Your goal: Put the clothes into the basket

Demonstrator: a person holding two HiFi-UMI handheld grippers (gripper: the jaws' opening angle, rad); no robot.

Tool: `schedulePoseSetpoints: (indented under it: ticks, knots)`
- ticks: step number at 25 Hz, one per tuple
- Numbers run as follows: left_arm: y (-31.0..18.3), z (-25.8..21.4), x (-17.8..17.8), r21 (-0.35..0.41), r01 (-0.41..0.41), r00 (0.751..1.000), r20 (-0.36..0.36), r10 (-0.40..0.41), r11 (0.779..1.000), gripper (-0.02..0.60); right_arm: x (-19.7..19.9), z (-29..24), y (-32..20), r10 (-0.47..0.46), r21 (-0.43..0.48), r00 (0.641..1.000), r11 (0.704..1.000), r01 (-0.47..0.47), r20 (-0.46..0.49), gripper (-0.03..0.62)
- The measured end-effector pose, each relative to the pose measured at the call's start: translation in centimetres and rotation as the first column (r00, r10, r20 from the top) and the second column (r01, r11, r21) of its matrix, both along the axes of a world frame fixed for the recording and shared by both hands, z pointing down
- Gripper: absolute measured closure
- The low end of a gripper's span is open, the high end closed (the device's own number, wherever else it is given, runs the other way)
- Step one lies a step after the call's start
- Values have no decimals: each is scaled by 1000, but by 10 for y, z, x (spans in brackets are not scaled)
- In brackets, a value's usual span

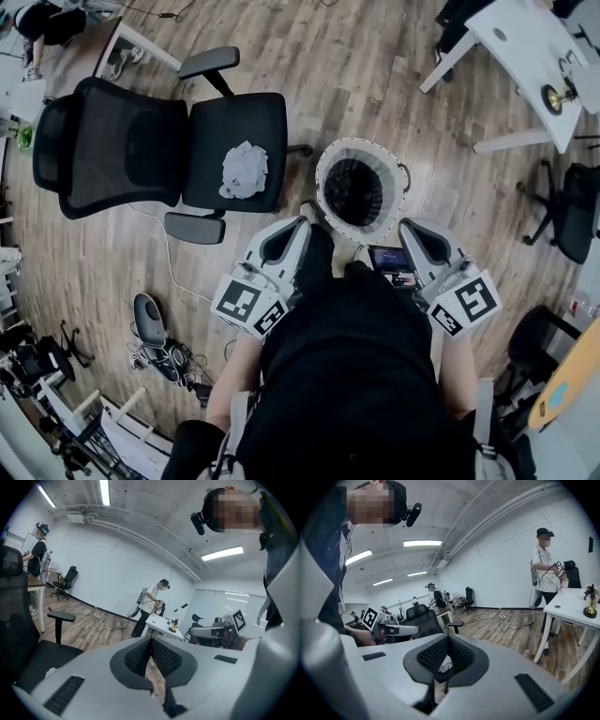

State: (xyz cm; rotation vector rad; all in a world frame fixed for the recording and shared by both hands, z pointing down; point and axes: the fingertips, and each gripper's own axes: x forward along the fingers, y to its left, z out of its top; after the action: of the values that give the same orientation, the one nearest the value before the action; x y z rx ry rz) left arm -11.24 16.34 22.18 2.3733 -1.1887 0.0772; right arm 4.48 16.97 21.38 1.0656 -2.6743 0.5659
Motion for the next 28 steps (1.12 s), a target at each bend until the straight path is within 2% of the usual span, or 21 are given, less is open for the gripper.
schedulePoseSetpoints:
  ticks: [6,14,20,28]
  knots:
    - [-35,26,-43,-29,-2,999,32,3,1000,569,-49,2,-32,-24,-28,999,999,24,-26,579]
    - [-73,104,-102,-121,-14,997,75,24,992,569,-91,17,-56,-5,-88,995,996,-3,-97,579]
    - [-96,180,-137,-257,-40,992,106,69,966,569,-107,30,-68,5,-142,990,990,-25,-143,579]
    - [-129,262,-186,-358,3,976,206,75,934,549,-121,43,-89,-4,-215,982,976,-37,-188,579]
